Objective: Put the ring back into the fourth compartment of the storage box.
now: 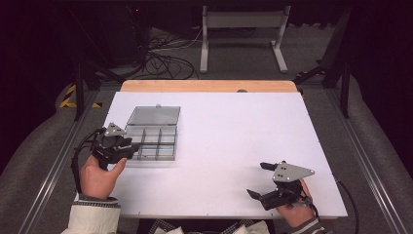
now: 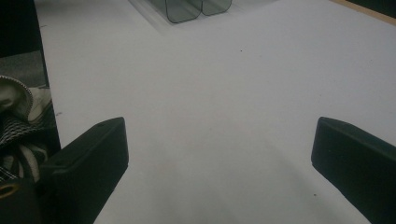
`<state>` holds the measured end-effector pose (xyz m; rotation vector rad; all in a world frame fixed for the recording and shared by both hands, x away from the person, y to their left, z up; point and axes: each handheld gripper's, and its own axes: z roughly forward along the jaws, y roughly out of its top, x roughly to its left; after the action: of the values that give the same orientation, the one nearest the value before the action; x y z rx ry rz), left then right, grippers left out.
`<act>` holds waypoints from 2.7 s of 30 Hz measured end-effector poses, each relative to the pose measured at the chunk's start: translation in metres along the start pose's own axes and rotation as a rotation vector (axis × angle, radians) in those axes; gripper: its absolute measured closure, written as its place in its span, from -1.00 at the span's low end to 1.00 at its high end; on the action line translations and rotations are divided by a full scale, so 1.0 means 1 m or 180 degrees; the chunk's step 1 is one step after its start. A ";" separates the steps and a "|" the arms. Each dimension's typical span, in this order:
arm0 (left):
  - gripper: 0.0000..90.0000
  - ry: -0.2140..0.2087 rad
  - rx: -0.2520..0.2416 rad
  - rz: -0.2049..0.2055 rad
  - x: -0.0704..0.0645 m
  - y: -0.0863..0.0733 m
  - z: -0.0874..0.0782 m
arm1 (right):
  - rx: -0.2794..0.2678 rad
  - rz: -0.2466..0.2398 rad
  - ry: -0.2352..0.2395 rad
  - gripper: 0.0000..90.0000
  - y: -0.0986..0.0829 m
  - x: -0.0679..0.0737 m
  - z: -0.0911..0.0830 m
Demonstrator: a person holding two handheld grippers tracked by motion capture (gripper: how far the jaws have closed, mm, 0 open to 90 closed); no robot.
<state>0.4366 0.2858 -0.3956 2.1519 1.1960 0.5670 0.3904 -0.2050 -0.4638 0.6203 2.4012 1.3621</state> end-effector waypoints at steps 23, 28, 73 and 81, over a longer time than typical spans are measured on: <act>-0.33 -0.0665 -0.0846 0.0238 -0.023 -0.020 -0.032 | -0.0004 -0.0013 0.0007 -0.90 0.000 0.001 -0.001; -0.38 -0.0685 -0.0959 0.0298 -0.030 -0.030 -0.031 | 0.0004 -0.0021 0.0012 -0.90 0.000 0.001 0.000; -0.55 -0.0937 -0.1207 0.0607 -0.067 -0.078 -0.004 | 0.0005 -0.0034 0.0054 -0.90 0.001 0.003 0.001; -0.54 -0.0903 -0.1130 0.0648 -0.071 -0.084 0.004 | 0.0005 -0.0026 0.0057 -0.90 0.000 0.003 0.000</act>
<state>0.3531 0.2582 -0.4614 1.9756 0.6725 0.4960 0.3884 -0.2032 -0.4639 0.6007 2.4163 1.3683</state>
